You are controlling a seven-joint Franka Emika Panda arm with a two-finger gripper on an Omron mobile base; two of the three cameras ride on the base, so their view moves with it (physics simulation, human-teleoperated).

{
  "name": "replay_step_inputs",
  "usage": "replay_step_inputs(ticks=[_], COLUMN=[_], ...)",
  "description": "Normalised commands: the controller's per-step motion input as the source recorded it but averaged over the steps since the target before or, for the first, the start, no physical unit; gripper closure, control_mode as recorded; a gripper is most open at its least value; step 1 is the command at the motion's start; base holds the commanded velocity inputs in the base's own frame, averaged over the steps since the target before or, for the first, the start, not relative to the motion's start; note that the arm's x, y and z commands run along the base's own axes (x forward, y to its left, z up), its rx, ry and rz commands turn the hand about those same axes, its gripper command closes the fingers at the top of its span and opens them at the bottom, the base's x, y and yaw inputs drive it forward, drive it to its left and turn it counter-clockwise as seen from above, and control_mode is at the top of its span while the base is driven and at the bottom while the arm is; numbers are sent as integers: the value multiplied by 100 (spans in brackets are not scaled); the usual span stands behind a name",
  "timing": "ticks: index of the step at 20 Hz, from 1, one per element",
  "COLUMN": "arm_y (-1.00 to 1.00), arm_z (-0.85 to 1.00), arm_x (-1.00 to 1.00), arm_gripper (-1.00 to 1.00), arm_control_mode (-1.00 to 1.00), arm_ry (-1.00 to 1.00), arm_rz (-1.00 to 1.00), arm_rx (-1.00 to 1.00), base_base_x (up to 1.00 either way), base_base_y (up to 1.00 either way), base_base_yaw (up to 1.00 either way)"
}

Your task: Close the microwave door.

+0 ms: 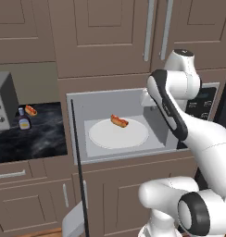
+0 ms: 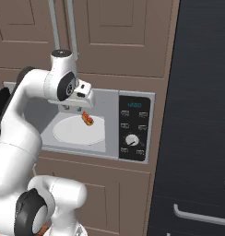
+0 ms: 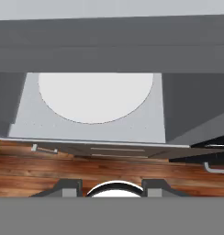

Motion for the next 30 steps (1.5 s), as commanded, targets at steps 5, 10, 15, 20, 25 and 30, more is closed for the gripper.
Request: replay_step_inputs(ticks=[5, 10, 15, 20, 25, 30], arm_y=[0, 3, 27, 51, 4, -7], arm_z=[0, 0, 1, 0, 0, 0], arm_x=[-61, -100, -94, -82, -65, -39], arm_gripper=[-100, -100, -100, -100, -100, -100], arm_control_mode=[-100, -100, -100, -100, -100, 100], arm_ry=[-9, -13, -4, 0, -11, -13], arm_rz=[0, 2, 8, 6, 9, 6], arm_rx=[0, -1, -9, -18, -5, 0], base_base_x=[0, 0, 0, 0, 0, -10], base_base_y=[0, 0, 0, 0, 0, 0], base_base_yaw=[0, 0, 0, 0, 0, 1])
